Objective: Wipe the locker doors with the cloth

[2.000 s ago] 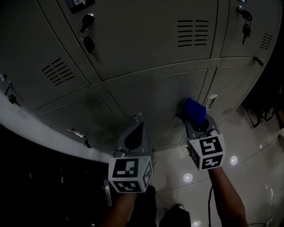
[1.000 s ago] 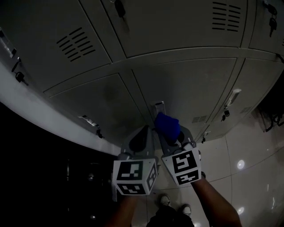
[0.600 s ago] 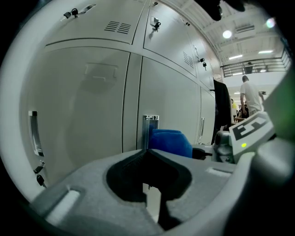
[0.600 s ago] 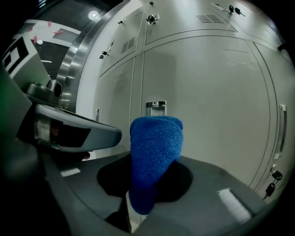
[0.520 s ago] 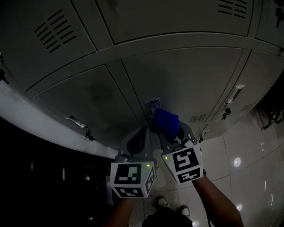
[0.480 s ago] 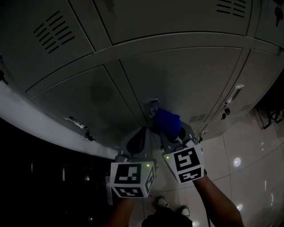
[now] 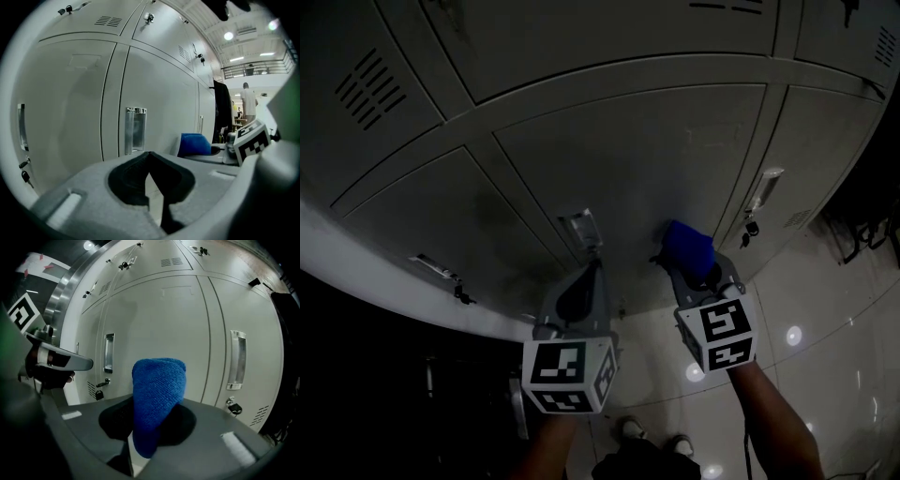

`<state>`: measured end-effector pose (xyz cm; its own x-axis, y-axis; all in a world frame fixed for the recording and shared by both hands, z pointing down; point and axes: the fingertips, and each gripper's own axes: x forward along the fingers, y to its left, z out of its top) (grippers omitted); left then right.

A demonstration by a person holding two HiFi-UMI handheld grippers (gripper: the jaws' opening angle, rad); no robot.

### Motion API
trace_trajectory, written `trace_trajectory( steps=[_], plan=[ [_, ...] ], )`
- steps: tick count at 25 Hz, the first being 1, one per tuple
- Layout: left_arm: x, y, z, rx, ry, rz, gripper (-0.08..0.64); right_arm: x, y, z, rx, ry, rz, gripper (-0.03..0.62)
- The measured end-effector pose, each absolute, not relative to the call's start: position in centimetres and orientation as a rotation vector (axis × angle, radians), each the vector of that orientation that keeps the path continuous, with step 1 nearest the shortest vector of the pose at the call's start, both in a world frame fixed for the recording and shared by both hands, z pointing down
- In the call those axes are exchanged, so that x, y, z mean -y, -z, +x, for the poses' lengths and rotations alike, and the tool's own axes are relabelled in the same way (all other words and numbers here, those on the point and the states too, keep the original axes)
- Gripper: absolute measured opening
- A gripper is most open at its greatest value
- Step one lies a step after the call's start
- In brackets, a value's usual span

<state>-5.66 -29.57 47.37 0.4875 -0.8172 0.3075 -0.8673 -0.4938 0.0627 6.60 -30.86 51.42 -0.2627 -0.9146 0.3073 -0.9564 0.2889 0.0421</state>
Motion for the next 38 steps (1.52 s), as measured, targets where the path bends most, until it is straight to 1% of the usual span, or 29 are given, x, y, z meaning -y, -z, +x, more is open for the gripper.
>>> trace_trajectory(
  steps=[9,16,18,21,27,31,38],
  plan=[
    [29.3,-48.3,-3.9,1.447,-0.37,2.538,-0.005,30.9,-52.3,12.4,2.2,-0.199,1.785,0.083],
    [29.2,-48.9,-3.8,1.47,-0.369,2.519,-0.005,30.6,-52.5,12.5,2.211,-0.184,1.753,0.083],
    [29.1,-49.0,-4.2,1.481,-0.371,2.511,-0.005,30.2,-51.8,11.2,2.247,-0.17,1.734,0.083],
    [29.0,-49.1,-5.5,1.512,-0.379,2.49,-0.005,29.8,-51.3,7.1,2.34,-0.163,1.66,0.083],
    [28.3,-50.5,-8.8,1.573,-0.384,2.443,-0.005,28.8,-53.3,-1.7,2.472,-0.169,1.487,0.083],
    [27.7,-51.6,-10.9,1.605,-0.378,2.42,-0.005,28.0,-54.7,-6.5,2.52,-0.108,1.385,0.083],
    [27.0,-53.8,-13.0,1.637,-0.361,2.394,-0.005,28.5,-56.8,-10.2,2.536,-0.066,1.337,0.083]
  ],
)
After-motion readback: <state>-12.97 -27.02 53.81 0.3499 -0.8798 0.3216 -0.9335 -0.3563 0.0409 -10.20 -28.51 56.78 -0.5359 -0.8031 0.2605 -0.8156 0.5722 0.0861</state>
